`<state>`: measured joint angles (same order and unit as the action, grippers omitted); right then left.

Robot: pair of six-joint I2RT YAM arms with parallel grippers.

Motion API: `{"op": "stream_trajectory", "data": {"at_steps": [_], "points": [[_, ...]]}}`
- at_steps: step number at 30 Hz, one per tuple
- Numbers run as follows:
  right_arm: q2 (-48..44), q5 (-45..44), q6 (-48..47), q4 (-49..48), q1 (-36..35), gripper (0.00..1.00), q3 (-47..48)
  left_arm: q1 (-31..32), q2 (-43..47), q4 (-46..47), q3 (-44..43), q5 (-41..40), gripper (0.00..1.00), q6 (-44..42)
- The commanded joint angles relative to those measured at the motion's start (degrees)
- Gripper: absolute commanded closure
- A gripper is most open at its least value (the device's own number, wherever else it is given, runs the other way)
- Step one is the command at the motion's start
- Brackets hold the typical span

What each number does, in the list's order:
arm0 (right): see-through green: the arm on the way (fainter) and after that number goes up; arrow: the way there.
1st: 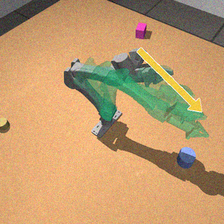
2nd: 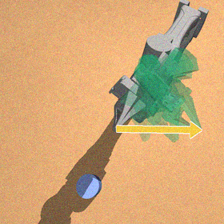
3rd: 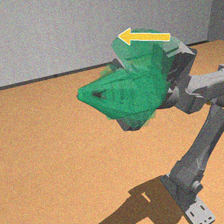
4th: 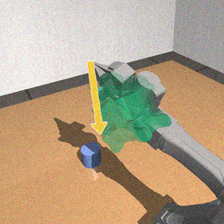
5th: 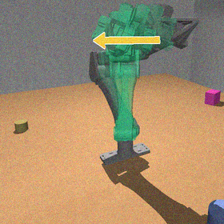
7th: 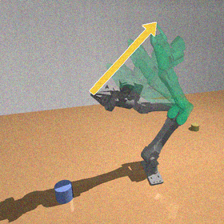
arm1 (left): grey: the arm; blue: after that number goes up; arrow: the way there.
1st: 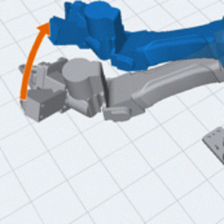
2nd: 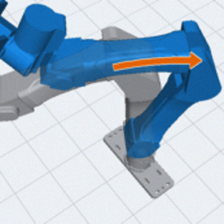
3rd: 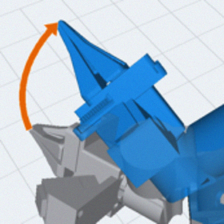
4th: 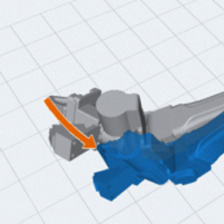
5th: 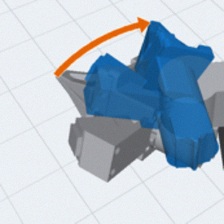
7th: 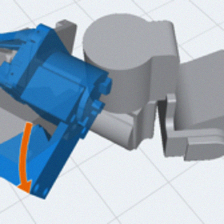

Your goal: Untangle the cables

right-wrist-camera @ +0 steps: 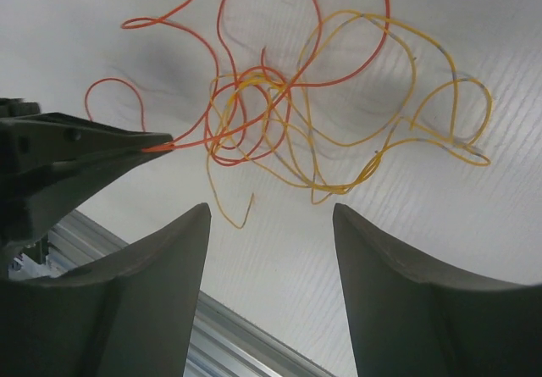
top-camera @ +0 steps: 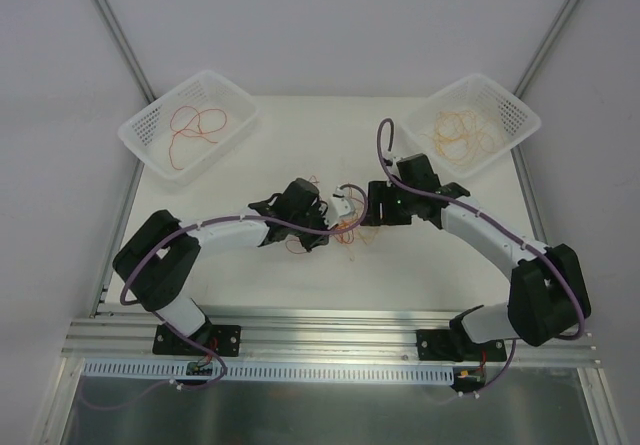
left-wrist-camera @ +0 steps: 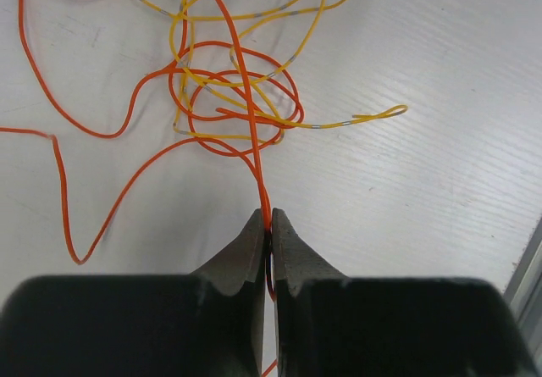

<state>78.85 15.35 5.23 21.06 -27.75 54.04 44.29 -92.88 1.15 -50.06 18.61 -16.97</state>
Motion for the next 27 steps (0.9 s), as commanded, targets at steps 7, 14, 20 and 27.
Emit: {"op": "stream_trajectory", "data": {"at_steps": [7,14,20,27], "points": [[7.63,-2.52,-2.95,-5.94,-0.2,0.39,3.79,0.44,6.48,-0.88,1.81,2.48,1.0,2.47],[8.26,-4.45,-3.39,-6.47,-0.11,0.85,3.35,0.18,10.08,-3.43,2.25,-1.28,1.0,4.75],[1.76,-7.7,-2.6,-1.65,3.04,1.0,-0.86,-8.33,15.79,-8.0,0.85,-4.38,1.0,14.67],[-10.02,-10.78,0.3,8.98,11.47,0.99,-2.63,-22.83,25.63,-15.19,-2.39,-8.32,1.0,26.72]]}}
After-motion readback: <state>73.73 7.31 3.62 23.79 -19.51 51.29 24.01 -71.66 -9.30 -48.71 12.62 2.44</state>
